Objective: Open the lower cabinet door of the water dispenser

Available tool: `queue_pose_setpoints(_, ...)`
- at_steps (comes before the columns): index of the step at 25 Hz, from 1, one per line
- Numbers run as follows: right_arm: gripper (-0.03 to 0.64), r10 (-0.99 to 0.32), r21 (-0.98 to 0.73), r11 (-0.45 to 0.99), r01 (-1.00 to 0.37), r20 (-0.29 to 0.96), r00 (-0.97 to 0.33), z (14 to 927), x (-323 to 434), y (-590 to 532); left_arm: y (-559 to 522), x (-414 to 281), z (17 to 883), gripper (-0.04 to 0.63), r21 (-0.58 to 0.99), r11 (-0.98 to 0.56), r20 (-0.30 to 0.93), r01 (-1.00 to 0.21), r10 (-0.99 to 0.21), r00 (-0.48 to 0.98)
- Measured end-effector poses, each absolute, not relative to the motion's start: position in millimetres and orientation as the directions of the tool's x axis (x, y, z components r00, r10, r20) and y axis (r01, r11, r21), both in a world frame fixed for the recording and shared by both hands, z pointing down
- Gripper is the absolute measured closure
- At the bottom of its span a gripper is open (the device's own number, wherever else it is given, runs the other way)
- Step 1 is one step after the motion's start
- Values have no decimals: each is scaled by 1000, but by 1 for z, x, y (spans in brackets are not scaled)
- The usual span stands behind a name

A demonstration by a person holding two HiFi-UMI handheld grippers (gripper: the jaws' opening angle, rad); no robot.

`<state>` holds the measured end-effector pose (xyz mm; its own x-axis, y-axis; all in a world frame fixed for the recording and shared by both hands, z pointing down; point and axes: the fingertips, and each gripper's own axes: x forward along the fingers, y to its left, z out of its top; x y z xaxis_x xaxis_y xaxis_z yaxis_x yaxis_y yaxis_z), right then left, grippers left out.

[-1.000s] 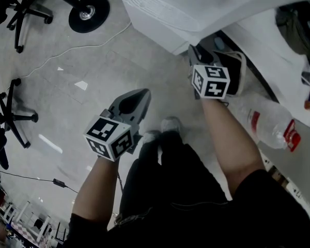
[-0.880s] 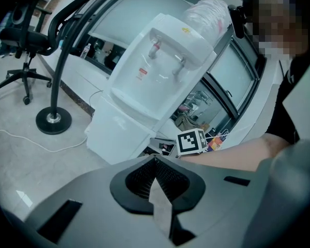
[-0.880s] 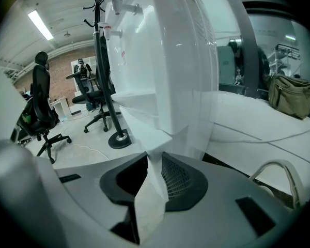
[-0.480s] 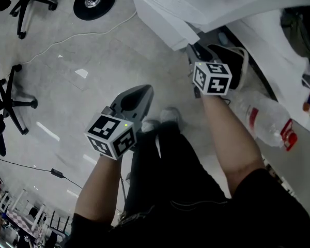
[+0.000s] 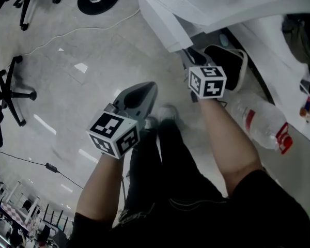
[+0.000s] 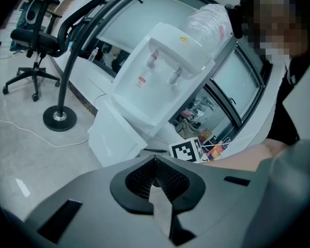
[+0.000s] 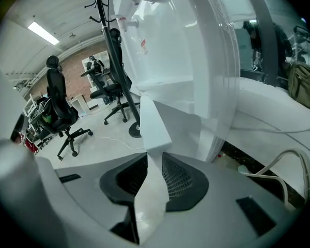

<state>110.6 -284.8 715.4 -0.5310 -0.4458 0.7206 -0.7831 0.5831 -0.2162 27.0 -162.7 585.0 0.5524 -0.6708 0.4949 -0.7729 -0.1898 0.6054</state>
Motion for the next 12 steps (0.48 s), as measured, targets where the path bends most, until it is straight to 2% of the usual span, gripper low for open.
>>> queue_pose_setpoints(12, 523, -350, -234, 652, -721, 751, -560, 717, 86, -260, -157, 22, 564, 595, 564, -174, 511, -807, -694, 507)
